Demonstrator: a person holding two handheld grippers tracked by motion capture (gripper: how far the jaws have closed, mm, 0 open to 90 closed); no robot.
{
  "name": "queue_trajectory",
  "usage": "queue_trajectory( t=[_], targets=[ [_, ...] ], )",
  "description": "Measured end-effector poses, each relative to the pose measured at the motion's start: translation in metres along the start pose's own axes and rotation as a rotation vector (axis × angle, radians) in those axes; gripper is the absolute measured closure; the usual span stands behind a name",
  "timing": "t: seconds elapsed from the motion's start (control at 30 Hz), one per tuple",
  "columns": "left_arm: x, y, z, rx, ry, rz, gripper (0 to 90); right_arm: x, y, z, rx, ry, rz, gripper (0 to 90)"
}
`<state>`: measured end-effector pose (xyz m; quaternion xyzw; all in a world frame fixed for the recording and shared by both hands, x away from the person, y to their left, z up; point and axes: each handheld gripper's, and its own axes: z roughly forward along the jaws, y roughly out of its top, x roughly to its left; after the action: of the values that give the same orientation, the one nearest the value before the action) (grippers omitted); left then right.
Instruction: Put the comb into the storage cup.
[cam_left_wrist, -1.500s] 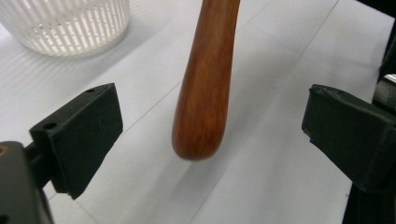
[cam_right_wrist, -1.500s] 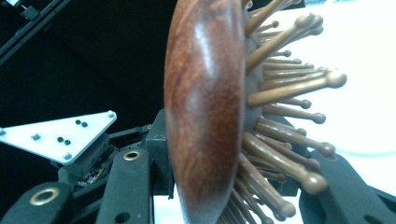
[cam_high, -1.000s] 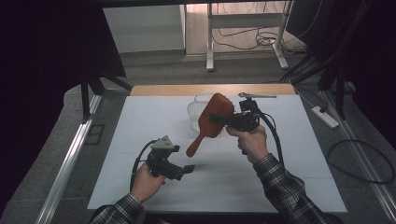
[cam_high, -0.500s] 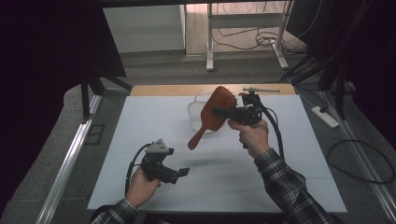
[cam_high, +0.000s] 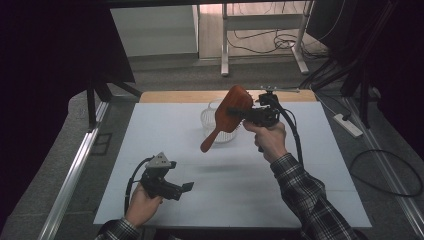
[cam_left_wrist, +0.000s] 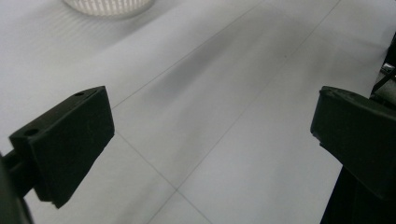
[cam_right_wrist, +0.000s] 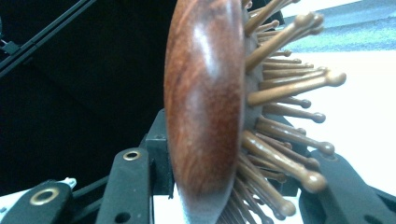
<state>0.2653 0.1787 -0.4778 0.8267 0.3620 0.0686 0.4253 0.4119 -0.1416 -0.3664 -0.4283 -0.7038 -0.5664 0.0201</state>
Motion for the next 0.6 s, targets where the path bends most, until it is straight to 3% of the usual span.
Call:
queue_trajectory(
  t=[0.4, 0.6],
  targets=[
    [0.006, -0.014, -0.013, 0.005, 0.013, -0.041, 0.0, -0.003, 0.012, 0.003, -0.021, -0.029, -0.005, 53.4],
    [0.006, -0.019, -0.019, -0.006, 0.022, -0.043, 0.0, -0.005, 0.018, 0.005, -0.029, -0.043, -0.008, 53.4]
  ],
)
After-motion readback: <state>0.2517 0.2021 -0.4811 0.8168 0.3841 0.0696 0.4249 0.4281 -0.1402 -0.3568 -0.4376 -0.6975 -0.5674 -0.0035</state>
